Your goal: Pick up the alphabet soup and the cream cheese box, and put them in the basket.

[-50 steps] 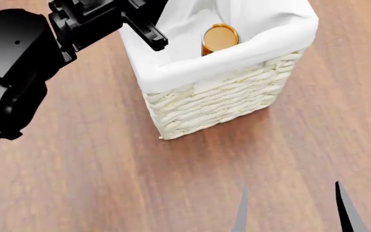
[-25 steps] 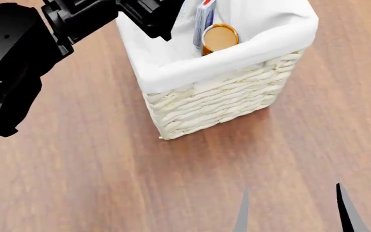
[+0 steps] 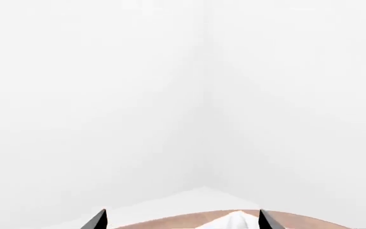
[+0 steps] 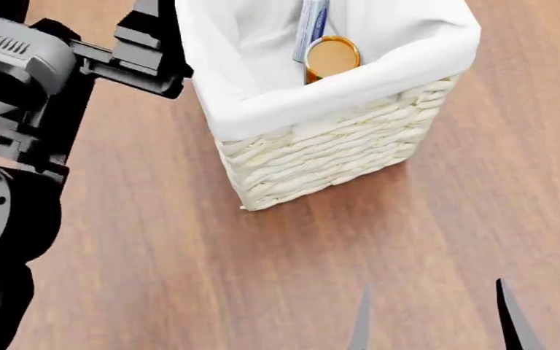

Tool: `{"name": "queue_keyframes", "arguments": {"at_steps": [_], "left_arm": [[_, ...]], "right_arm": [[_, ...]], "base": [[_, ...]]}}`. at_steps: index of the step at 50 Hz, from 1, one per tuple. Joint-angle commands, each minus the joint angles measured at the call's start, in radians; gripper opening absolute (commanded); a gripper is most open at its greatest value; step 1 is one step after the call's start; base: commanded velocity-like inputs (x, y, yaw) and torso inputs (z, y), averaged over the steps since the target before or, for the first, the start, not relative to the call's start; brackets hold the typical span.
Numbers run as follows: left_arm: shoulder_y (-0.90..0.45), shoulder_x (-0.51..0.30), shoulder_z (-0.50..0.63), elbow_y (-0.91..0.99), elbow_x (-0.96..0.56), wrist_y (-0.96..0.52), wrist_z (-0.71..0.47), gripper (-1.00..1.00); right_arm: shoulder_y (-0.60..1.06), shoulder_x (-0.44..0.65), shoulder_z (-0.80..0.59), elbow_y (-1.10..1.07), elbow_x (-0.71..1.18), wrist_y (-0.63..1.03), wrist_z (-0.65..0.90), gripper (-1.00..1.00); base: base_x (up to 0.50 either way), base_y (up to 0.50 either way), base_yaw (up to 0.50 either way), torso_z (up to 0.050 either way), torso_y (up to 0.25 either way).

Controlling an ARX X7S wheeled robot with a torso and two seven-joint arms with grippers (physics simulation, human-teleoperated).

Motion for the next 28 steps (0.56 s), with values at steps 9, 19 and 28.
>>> {"name": "queue_keyframes", "arguments": {"at_steps": [9, 19, 28], "left_arm": [[0.538, -0.139, -0.025, 0.511, 0.327, 0.183, -0.411, 1.0], [0.616, -0.147, -0.037, 0.557, 0.397, 0.232, -0.463, 1.0], [0.63, -0.151, -0.042, 0.561, 0.392, 0.232, -0.473, 1.0]], "right_arm": [[-0.004, -0.051, 0.011, 0.067, 0.036, -0.032, -0.051, 1.0], [-0.007, -0.067, 0.016, 0.08, 0.041, -0.035, -0.066, 1.0], [-0.011, -0.067, 0.019, 0.074, 0.038, -0.031, -0.072, 1.0]], "base": [[0.0, 0.0, 0.0, 0.0, 0.0], [0.0, 0.0, 0.0, 0.0, 0.0], [0.0, 0.0, 0.0, 0.0, 0.0]]}}
